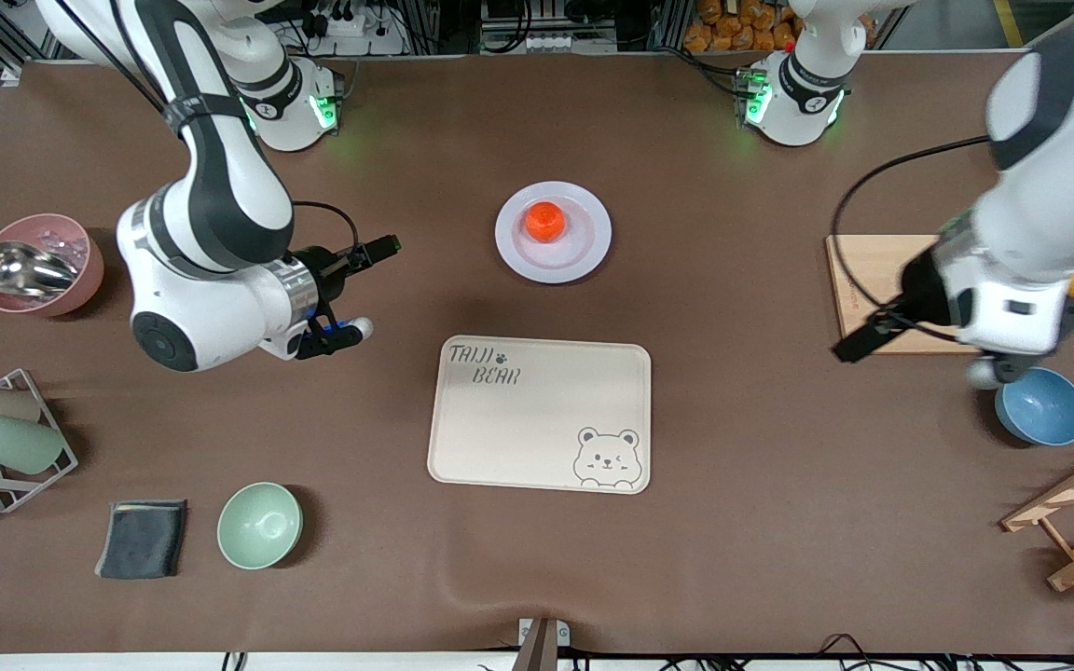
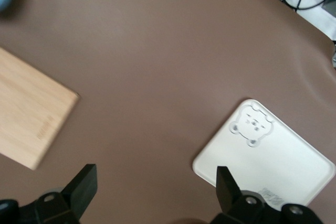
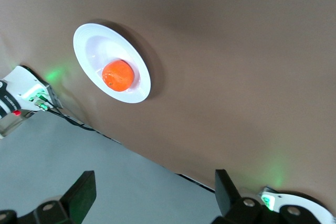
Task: Place orange and plate with both arms
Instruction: 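Withdraw the left gripper while the right gripper reaches the plate rim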
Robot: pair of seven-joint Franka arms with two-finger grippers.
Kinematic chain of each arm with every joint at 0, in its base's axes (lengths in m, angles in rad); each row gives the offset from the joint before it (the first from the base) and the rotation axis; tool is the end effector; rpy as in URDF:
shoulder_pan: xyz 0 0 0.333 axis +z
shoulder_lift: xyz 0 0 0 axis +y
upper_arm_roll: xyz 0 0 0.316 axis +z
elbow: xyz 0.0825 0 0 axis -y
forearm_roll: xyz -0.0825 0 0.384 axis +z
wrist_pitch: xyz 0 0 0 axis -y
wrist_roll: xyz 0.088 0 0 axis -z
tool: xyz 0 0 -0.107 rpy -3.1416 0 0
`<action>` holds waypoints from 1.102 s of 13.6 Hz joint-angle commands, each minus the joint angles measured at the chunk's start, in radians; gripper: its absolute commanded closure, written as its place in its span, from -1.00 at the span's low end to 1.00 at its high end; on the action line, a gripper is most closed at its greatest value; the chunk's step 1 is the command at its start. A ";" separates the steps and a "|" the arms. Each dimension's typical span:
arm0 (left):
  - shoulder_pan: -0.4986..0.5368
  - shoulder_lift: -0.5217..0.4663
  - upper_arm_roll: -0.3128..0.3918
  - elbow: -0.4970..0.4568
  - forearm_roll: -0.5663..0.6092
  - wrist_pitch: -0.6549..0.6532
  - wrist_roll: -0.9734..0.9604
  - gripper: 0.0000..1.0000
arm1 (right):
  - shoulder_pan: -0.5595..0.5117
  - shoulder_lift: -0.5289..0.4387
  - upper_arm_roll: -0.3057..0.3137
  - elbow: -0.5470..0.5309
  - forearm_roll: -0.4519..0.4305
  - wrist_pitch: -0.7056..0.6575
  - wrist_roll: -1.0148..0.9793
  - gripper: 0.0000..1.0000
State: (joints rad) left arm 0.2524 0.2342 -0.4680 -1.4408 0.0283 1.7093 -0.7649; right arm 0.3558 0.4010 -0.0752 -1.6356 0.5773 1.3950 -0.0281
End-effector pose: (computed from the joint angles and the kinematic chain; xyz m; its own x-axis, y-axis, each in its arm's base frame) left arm 0.6225 -0.1006 0.5733 0.8473 0.5310 -0.0107 0.5295 -0.8429 0.0959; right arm 0.5515 0.2324 0.3707 0.7585 0.3304 -0.5616 0.0275 -0.8774 -0.4790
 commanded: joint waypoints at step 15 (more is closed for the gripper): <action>-0.301 -0.197 0.552 -0.112 -0.045 -0.082 0.512 -1.00 | 0.222 -0.094 -0.008 -0.601 0.542 0.495 -0.320 -1.00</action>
State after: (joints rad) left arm -0.0315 0.0649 0.0693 -1.5277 -0.0007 1.6249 -0.2708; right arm 0.5480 0.3236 -0.0741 -2.1772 1.0550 1.8426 -0.2754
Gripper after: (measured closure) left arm 0.000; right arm 0.000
